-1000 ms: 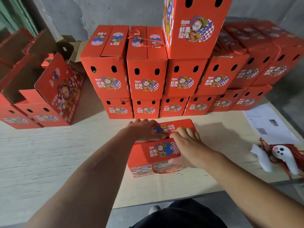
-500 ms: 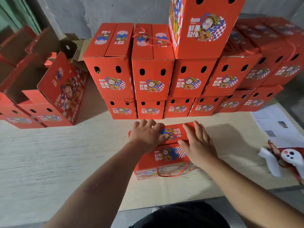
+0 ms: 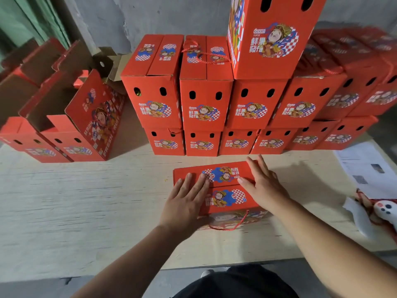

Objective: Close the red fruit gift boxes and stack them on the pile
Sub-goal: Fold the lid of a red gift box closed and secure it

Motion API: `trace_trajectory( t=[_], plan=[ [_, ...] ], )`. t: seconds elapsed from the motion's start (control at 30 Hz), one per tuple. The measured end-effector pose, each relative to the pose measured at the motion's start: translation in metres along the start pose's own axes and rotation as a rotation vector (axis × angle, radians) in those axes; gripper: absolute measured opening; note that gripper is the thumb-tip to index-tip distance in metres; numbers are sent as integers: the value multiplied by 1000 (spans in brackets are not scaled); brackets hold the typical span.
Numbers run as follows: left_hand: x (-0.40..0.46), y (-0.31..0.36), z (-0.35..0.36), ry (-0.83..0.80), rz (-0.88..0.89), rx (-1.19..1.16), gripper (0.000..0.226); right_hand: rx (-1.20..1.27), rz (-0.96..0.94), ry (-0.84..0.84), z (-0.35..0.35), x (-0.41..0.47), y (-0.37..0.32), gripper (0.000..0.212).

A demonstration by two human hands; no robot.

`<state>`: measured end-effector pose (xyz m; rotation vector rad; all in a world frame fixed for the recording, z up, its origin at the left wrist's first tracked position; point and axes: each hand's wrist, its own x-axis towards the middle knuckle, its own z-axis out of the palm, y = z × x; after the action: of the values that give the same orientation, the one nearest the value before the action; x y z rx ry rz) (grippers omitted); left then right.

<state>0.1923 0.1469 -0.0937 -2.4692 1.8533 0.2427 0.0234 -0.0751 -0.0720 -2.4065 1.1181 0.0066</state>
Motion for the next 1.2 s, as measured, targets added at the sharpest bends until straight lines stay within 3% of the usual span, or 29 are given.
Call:
trace_trajectory(
  t=[0.07, 0.13, 0.2, 0.3, 0.37, 0.47, 0.5, 0.57, 0.7, 0.77, 0.8, 0.87, 0.93, 1.07, 1.13, 1.2],
  plan=[
    [12, -13, -5, 20, 38, 63, 105, -19, -3, 39, -6, 4, -2, 75],
    [25, -28, -13, 20, 31, 151, 107, -195, 57, 74, -19, 7, -3, 83],
    [30, -37, -19, 50, -164, 109, 112, -329, 162, 66, -32, 4, -3, 95],
    [36, -13, -13, 137, -613, -381, 112, -171, 328, -191, -24, -20, 0, 117],
    [42, 17, 0, 10, -807, -890, 101, 165, 375, -384, -3, -48, -3, 102],
    [30, 51, 7, -429, -948, -1621, 86, 673, 453, -423, 14, -74, -11, 64],
    [27, 54, 7, -477, -963, -1745, 86, 810, 498, -432, 14, -75, -12, 60],
    [30, 54, 8, -319, -928, -1866, 66, 947, 489, -314, 19, -70, -10, 58],
    [45, 52, -18, 252, -859, -1797, 12, 792, 206, 345, 20, -57, -27, 31],
    [49, 54, -37, 353, -743, -1818, 31, 629, -24, 550, 18, -53, -38, 6],
    [49, 56, -47, 362, -672, -1809, 35, 624, -121, 546, 19, -53, -44, 11],
    [50, 61, -64, 340, -499, -1802, 33, 770, -179, 329, 20, -58, -64, 21],
    [48, 65, -79, 341, -358, -1789, 26, 962, -169, 118, 21, -62, -82, 39],
    [38, 67, -101, 308, -133, -1602, 43, 1162, -11, -38, -1, -49, -93, 39],
    [30, 66, -116, 404, 0, -1329, 36, 1149, 34, -157, -17, -45, -95, 32],
    [27, 54, -125, 618, 16, -926, 36, 1142, 1, -259, -37, -39, -100, 20]
  ],
)
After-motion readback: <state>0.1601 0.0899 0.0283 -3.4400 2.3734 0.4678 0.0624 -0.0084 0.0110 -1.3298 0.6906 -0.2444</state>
